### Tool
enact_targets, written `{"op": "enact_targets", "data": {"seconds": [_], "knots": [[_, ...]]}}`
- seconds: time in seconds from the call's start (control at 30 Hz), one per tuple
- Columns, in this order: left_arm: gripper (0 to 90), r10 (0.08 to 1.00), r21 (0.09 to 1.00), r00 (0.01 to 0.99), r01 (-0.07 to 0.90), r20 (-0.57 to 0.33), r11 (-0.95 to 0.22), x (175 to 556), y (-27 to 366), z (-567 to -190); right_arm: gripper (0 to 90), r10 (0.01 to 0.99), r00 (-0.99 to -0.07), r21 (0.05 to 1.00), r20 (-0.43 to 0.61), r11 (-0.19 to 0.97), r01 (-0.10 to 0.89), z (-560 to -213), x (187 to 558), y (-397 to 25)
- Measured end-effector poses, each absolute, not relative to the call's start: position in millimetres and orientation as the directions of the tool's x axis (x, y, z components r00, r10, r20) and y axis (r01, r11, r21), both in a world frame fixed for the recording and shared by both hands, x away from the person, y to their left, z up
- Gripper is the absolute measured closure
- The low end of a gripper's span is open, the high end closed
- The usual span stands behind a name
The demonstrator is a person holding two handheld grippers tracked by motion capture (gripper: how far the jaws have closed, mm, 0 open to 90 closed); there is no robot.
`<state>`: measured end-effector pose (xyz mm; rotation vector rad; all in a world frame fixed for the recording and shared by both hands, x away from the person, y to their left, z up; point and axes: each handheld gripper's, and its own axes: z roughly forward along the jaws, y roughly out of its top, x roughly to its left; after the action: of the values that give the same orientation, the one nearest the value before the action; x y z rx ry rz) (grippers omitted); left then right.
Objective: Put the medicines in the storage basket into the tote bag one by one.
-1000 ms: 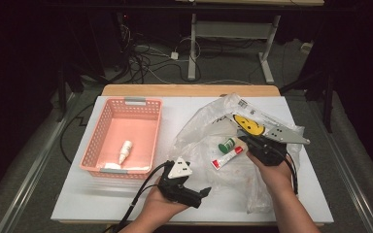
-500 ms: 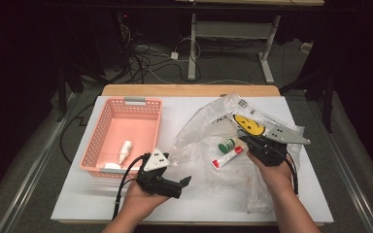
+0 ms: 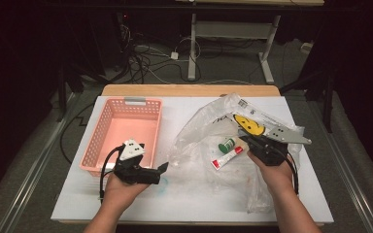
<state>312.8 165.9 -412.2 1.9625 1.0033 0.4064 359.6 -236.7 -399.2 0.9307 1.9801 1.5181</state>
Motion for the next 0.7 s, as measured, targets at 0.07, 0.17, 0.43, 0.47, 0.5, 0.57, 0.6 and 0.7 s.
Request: {"op": "enact_targets", "data": {"seconds": [0.07,0.17,0.43,0.47,0.5,0.57,0.6,0.7], "knots": [[0.0,0.791,0.812,0.604,0.508,-0.097,-0.288,315,172,-413,90.0,0.754,-0.656,0.961,0.035,0.155,0.229,-399,360,-237],[0.0,0.811,0.806,0.577,0.523,-0.097,-0.276,318,183,-413,90.0,0.755,-0.655,0.961,0.037,0.154,0.231,-399,359,-237],[0.0,0.849,0.794,0.519,0.557,-0.103,-0.244,324,208,-415,90.0,0.756,-0.653,0.962,0.036,0.152,0.228,-399,359,-237],[0.0,0.851,0.792,0.515,0.56,-0.102,-0.244,325,210,-416,90.0,0.757,-0.653,0.962,0.036,0.151,0.228,-399,359,-237],[0.0,0.854,0.79,0.51,0.563,-0.101,-0.243,325,212,-416,90.0,0.758,-0.651,0.961,0.04,0.149,0.232,-399,359,-237],[0.0,0.86,0.787,0.5,0.57,-0.106,-0.234,327,217,-418,90.0,0.758,-0.651,0.961,0.038,0.151,0.231,-399,359,-238],[0.0,0.861,0.786,0.497,0.573,-0.109,-0.232,327,218,-418,90.0,0.758,-0.651,0.961,0.038,0.15,0.231,-399,359,-238],[0.0,0.869,0.778,0.481,0.587,-0.115,-0.222,330,225,-421,90.0,0.759,-0.651,0.962,0.036,0.151,0.229,-399,359,-238]]}}
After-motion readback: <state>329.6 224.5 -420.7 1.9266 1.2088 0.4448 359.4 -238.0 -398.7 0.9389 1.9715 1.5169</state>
